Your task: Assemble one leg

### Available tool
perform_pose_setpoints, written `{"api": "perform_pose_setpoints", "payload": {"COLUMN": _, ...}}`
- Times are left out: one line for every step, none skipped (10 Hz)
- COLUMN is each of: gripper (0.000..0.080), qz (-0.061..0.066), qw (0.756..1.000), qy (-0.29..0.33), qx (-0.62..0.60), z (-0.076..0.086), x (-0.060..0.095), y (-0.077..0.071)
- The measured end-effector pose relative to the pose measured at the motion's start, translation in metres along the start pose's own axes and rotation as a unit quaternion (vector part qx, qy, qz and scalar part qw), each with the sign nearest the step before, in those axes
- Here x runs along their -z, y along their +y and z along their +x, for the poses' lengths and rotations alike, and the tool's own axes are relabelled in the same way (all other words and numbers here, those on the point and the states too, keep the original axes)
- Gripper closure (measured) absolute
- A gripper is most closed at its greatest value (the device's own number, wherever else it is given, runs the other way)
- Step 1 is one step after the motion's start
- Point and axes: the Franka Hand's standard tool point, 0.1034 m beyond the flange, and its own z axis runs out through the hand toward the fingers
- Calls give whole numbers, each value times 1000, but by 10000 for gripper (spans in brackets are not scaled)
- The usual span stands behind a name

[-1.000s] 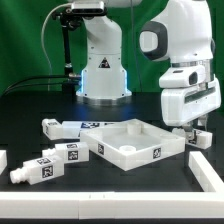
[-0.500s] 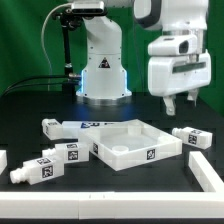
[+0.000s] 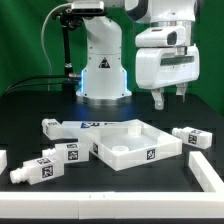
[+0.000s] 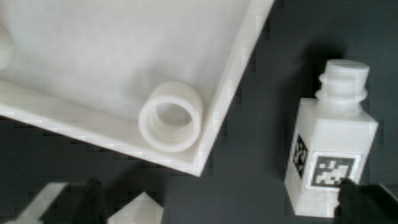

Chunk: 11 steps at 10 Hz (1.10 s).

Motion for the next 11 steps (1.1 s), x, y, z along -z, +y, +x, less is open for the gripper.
{"api": "perform_pose_setpoints", "payload": {"gripper": 151, "qz": 1, "qw": 1000, "qy": -1, "qx": -8, "z": -2, "x": -2, "y": 1}}
{"api": "perform_pose_setpoints", "payload": {"gripper": 151, "qz": 1, "qw": 1000, "qy": -7, "qx": -15, "z": -10, "x": -6, "y": 8}}
{"api": "perform_pose_setpoints", "payload": {"gripper": 151, "qz": -1, "qw": 1000, "qy": -12, "qx": -18, "z": -24, "x": -6, "y": 25}}
{"api": "perform_pose_setpoints", "payload": {"gripper": 151, "qz": -3, "qw": 1000, "qy": -17, "qx": -8, "z": -38, "x": -6, "y": 40}}
{"api": "perform_pose_setpoints", "payload": {"gripper": 151, "qz": -1, "qw": 1000, "qy": -22, "qx": -5, "z": -53, "x": -10, "y": 51}}
{"api": "perform_pose_setpoints", "payload": {"gripper": 151, "qz": 7, "qw": 999, "qy": -30, "qx": -11, "z": -65, "x": -17, "y": 57}}
{"api": "perform_pose_setpoints", "payload": {"gripper": 151, "qz": 16, "qw": 999, "qy": -40, "qx": -18, "z": -64, "x": -20, "y": 53}}
{"api": "perform_pose_setpoints", "payload": {"gripper": 151, "qz": 15, "qw": 999, "qy": -38, "qx": -16, "z": -63, "x": -19, "y": 53}}
{"api": "perform_pose_setpoints", "payload": {"gripper": 151, "qz": 15, "qw": 999, "qy": -39, "qx": -17, "z": -64, "x": -20, "y": 54}}
{"api": "perform_pose_setpoints", "payload": {"gripper": 151, "qz": 15, "qw": 999, "qy": -39, "qx": -17, "z": -64, "x": -20, "y": 54}}
{"api": "perform_pose_setpoints", "payload": {"gripper": 151, "qz": 17, "qw": 999, "qy": -41, "qx": -24, "z": -67, "x": -22, "y": 56}}
